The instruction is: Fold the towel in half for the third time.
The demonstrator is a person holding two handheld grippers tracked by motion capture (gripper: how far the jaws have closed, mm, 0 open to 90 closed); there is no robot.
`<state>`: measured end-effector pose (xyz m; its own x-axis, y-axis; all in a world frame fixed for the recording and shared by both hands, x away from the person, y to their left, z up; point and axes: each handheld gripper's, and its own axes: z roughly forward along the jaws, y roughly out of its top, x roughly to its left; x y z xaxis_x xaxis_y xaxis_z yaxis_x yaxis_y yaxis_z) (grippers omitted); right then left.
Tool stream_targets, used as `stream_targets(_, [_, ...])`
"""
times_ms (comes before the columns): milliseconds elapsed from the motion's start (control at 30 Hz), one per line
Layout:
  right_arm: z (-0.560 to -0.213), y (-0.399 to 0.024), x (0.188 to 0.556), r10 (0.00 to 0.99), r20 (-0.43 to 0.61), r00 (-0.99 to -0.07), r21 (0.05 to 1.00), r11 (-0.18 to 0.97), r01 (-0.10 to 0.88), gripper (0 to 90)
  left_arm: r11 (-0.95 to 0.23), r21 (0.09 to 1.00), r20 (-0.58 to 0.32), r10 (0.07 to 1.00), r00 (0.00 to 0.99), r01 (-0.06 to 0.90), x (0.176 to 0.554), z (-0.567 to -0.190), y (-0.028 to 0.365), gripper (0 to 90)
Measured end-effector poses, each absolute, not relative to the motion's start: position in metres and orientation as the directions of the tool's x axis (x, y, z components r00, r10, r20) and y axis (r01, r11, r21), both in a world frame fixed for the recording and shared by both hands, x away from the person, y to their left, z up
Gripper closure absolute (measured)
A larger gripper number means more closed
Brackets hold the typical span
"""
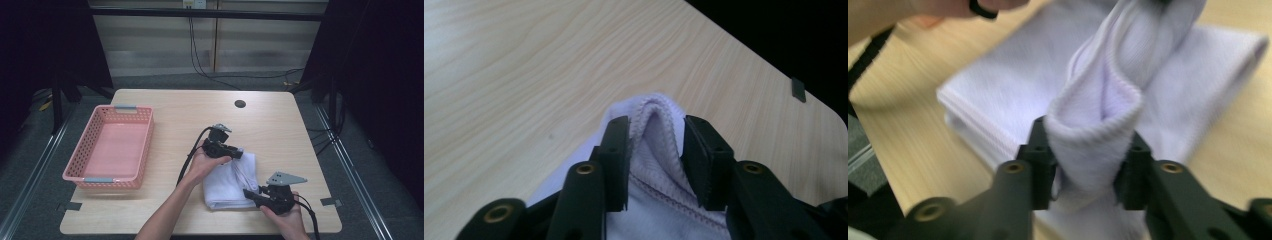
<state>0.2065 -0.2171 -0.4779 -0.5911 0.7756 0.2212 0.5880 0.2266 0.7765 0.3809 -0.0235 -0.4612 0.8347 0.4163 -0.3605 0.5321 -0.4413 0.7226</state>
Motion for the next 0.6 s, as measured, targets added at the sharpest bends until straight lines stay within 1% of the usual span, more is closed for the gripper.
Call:
stream_targets(33, [-0.479,-0.220,0.204,0.780,0.224,-0.585,0.772,0.225,0.595,60.3,-0.429,0.743,-0.362,0.389,0.847,0.514,0.379,-0.458,-0.026,60.8])
stream_targets(67, [-0.478,-0.223,0.202,0.785,0.226,-0.577,0.769,0.220,0.600,54.5,-0.414,0.759,-0.361,0.374,0.854,0.502,0.376,-0.452,-0.027,57.7])
stream_targets(100, [-0.477,-0.227,0.199,0.785,0.228,-0.575,0.766,0.220,0.604,48.8,-0.408,0.769,-0.354,0.368,0.860,0.491,0.374,-0.448,-0.027,53.1])
stream_targets(133, [-0.476,-0.230,0.197,0.792,0.225,-0.567,0.766,0.216,0.605,45.4,-0.405,0.779,-0.345,0.362,0.866,0.479,0.372,-0.443,-0.027,51.1])
stream_targets(167, [-0.474,-0.234,0.196,0.800,0.215,-0.560,0.769,0.215,0.602,40.9,-0.398,0.791,-0.329,0.365,0.871,0.465,0.369,-0.436,-0.024,49.2])
stream_targets(200, [-0.472,-0.239,0.197,0.799,0.221,-0.559,0.773,0.206,0.600,38.6,-0.398,0.793,-0.321,0.371,0.871,0.462,0.367,-0.432,-0.020,46.2])
stream_targets(233, [-0.470,-0.244,0.198,0.813,0.215,-0.541,0.783,0.187,0.593,36.0,-0.406,0.790,-0.311,0.382,0.870,0.460,0.365,-0.429,-0.016,45.9])
stream_targets(300, [-0.465,-0.254,0.206,0.820,0.223,-0.527,0.799,0.156,0.581,34.2,-0.416,0.780,-0.300,0.406,0.863,0.467,0.359,-0.428,-0.004,45.9])
stream_targets(333, [-0.461,-0.256,0.216,0.832,0.200,-0.517,0.811,0.156,0.564,34.1,-0.445,0.762,-0.283,0.425,0.860,0.471,0.351,-0.431,0.007,47.2])
stream_targets(367, [-0.461,-0.256,0.216,0.832,0.200,-0.517,0.811,0.156,0.564,34.1,-0.445,0.762,-0.283,0.425,0.860,0.471,0.351,-0.431,0.007,47.8])
stream_targets(400, [-0.457,-0.251,0.239,0.833,0.149,-0.532,0.813,0.203,0.546,33.4,-0.483,0.730,-0.276,0.438,0.855,0.483,0.340,-0.440,0.018,49.3])
stream_targets(433, [-0.457,-0.248,0.248,0.839,0.132,-0.528,0.810,0.215,0.545,33.3,-0.505,0.717,-0.272,0.431,0.860,0.480,0.333,-0.444,0.022,49.6])
stream_targets(467, [-0.457,-0.248,0.248,0.839,0.132,-0.528,0.810,0.215,0.545,33.3,-0.505,0.717,-0.272,0.431,0.860,0.480,0.333,-0.444,0.022,49.6])
stream_targets(500, [-0.457,-0.237,0.277,0.837,0.098,-0.538,0.803,0.253,0.540,32.2,-0.522,0.705,-0.272,0.425,0.863,0.480,0.323,-0.449,0.026,49.3])
stream_targets(533, [-0.457,-0.232,0.286,0.839,0.095,-0.536,0.801,0.255,0.542,31.1,-0.556,0.690,-0.272,0.396,0.877,0.465,0.309,-0.455,0.031,48.7])
stream_targets(567, [-0.457,-0.232,0.286,0.839,0.095,-0.536,0.801,0.255,0.542,31.1,-0.556,0.690,-0.272,0.396,0.877,0.465,0.309,-0.455,0.031,48.4])
stream_targets(600, [-0.457,-0.221,0.310,0.830,0.090,-0.550,0.778,0.287,0.559,29.0,-0.587,0.672,-0.257,0.387,0.886,0.451,0.300,-0.458,0.033,47.4])
